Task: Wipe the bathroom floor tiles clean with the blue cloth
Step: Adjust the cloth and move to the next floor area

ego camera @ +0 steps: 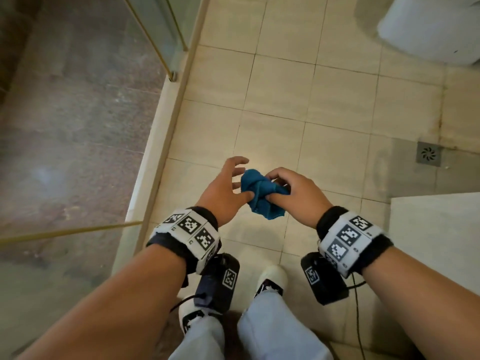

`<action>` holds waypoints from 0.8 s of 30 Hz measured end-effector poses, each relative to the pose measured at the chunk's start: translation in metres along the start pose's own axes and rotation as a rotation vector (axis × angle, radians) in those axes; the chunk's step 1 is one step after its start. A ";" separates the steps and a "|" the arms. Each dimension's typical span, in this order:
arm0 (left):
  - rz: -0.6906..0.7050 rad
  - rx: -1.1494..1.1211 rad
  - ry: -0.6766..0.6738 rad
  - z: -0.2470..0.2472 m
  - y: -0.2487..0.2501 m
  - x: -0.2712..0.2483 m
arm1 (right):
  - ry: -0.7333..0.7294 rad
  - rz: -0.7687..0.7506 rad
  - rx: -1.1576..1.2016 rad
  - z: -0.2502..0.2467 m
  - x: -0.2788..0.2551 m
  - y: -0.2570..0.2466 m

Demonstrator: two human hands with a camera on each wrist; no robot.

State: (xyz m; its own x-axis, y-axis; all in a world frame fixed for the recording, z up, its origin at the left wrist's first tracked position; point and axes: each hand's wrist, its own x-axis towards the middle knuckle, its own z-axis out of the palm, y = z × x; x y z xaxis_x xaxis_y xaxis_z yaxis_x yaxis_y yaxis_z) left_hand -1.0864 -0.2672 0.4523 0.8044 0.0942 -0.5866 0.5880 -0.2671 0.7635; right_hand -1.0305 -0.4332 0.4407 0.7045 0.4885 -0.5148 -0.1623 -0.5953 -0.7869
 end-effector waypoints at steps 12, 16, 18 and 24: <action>-0.129 0.161 0.073 -0.039 -0.097 -0.063 | -0.067 0.392 0.364 0.133 -0.023 -0.027; -0.092 0.239 -0.050 -0.064 -0.132 -0.087 | -0.098 0.393 0.302 0.181 -0.032 -0.040; -0.070 0.295 -0.130 -0.074 -0.146 -0.094 | -0.039 0.344 0.092 0.201 -0.030 -0.040; -0.157 0.509 -0.023 -0.116 -0.193 -0.089 | 0.140 0.270 -0.125 0.230 -0.012 -0.022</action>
State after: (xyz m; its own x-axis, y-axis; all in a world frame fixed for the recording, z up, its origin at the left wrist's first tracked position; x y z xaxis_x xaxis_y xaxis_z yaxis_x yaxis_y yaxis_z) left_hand -1.2615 -0.1125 0.3883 0.7045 0.1514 -0.6934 0.5814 -0.6834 0.4415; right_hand -1.1940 -0.2794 0.3863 0.7373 0.2146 -0.6406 -0.2766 -0.7692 -0.5760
